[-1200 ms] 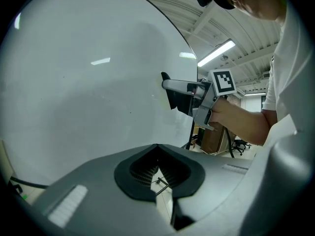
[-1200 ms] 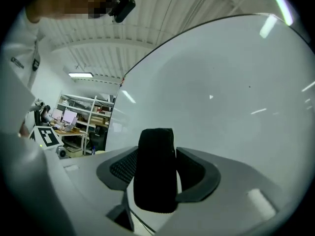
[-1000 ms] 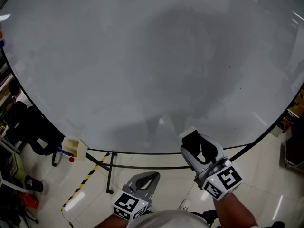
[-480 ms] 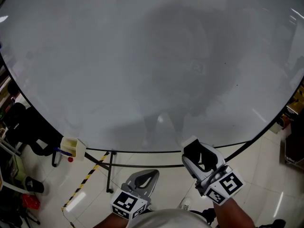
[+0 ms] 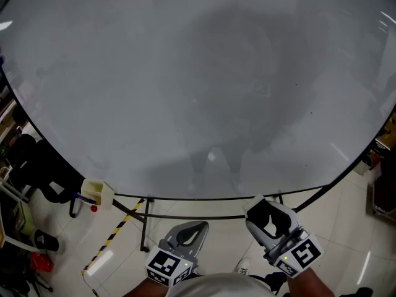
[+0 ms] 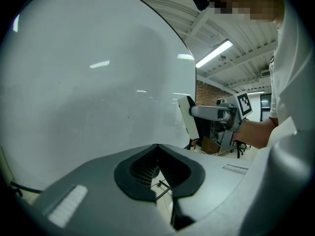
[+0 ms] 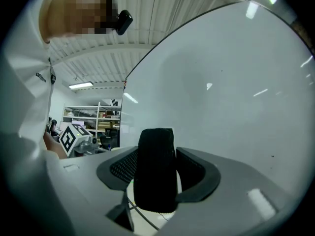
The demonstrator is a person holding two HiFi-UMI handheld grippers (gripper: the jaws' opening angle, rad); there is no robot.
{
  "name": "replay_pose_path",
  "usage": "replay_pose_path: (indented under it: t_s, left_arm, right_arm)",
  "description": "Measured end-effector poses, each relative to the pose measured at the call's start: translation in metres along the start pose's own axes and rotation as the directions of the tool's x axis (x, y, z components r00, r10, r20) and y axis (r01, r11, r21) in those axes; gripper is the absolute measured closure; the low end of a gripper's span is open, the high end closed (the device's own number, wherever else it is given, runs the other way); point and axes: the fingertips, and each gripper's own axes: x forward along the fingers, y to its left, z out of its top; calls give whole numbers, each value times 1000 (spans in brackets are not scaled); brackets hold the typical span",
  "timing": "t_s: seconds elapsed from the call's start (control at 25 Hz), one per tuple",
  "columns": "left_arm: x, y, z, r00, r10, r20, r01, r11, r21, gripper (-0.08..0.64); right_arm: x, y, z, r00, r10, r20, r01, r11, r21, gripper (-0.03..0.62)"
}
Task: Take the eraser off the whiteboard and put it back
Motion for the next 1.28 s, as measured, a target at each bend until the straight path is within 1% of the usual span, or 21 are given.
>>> replay_pose_path:
  t_s: [0.2,0.56,0.8,1.04,1.28]
  left_arm:
    - [0,0,0,1000,-5,-5,5,1000,-2,543]
    - [0,-3,6,1000,-18,13,18,1000,11,544]
    - [1,2,4,1000,-4,8,4,1000,16,544]
    - [2,-1,4,1000,-7,3,7,1000,21,545]
    - [2,1,7,1000,-15,20,15,1000,5,543]
  right_arm:
    - [-13,-5,-14,999,-26,-30,26,1000,1,360]
    - [-12,-3,-23,999,-20,-50,20,1000,-2,360]
    - [-10,-2,-26,998,-16,-62,15,1000,-13,360]
    - [-9,-1,-29,998,-12,-67,12,1000,-7,360]
    - [-8,1,-32,998,-7,-70,7,1000,-4,359]
